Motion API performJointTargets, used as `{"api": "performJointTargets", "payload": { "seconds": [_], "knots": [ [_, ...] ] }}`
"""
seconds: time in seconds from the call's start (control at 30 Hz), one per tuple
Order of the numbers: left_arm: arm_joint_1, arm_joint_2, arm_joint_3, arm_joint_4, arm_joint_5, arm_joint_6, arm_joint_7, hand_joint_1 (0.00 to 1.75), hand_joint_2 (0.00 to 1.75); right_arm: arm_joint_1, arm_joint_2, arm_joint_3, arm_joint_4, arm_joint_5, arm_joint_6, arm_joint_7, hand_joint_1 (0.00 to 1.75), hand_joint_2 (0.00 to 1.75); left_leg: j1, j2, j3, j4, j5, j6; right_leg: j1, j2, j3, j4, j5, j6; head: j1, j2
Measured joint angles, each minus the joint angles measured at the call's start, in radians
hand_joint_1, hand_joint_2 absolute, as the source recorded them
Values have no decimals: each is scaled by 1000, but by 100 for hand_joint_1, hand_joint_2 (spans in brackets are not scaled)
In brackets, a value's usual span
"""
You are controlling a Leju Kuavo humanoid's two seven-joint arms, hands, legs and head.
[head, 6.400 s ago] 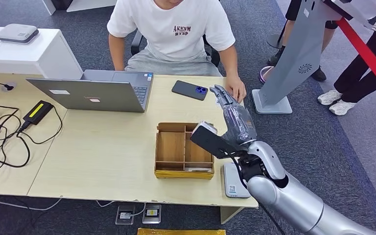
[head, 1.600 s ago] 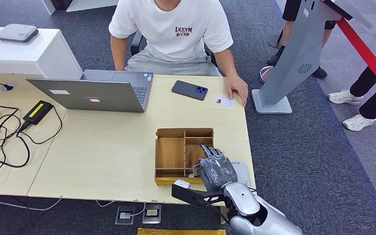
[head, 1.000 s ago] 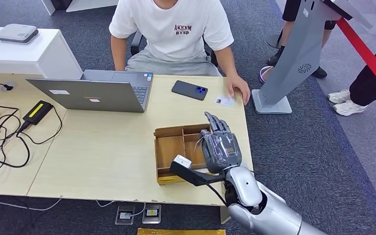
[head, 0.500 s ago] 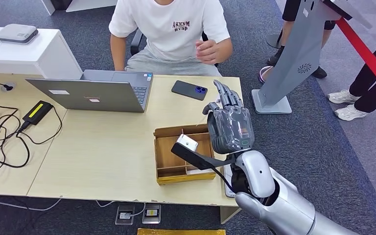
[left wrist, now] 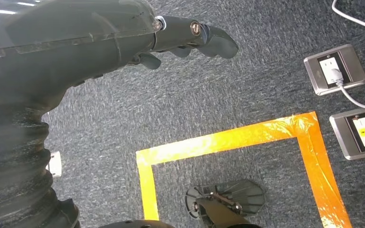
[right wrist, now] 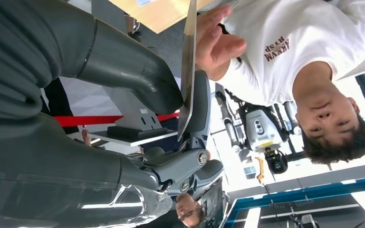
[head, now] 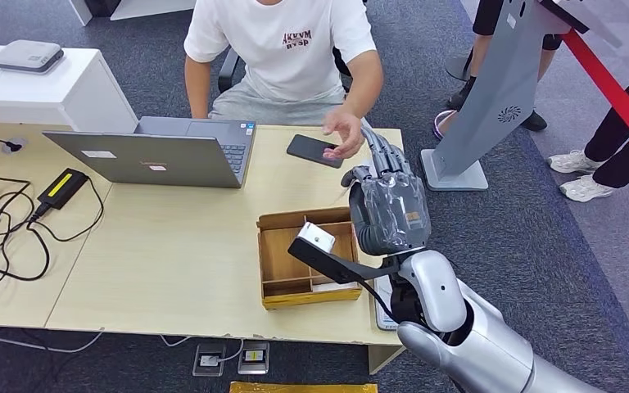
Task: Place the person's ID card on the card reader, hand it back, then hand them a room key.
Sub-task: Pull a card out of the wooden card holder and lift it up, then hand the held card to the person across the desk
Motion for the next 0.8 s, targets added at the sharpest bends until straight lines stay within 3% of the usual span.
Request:
{"api": "performJointTargets", "payload": {
  "seconds": [0.13,0.33,0.57,0.8],
  "knots": [
    [-10,1,-2,0,-21,-12,40,0,175,-29,-2,4,8,-33,57,-20,175,175,0,0,-1,0,0,0,0,0,0,0,0,0,0,0],
    [-40,6,-13,-8,-48,-31,111,0,175,-148,12,30,107,-99,160,-43,175,175,0,-1,-2,0,1,0,0,-2,0,0,1,0,0,0],
    [-53,19,-38,-28,-45,-18,151,0,175,-296,76,84,303,-83,212,-27,175,175,0,-1,-3,0,1,0,0,-2,-1,1,2,0,0,0],
    [-51,25,-58,-39,-11,-3,152,0,175,-383,143,131,493,-69,195,1,175,175,0,-3,-3,0,1,0,0,-4,-1,1,1,0,0,0]
  ]
}}
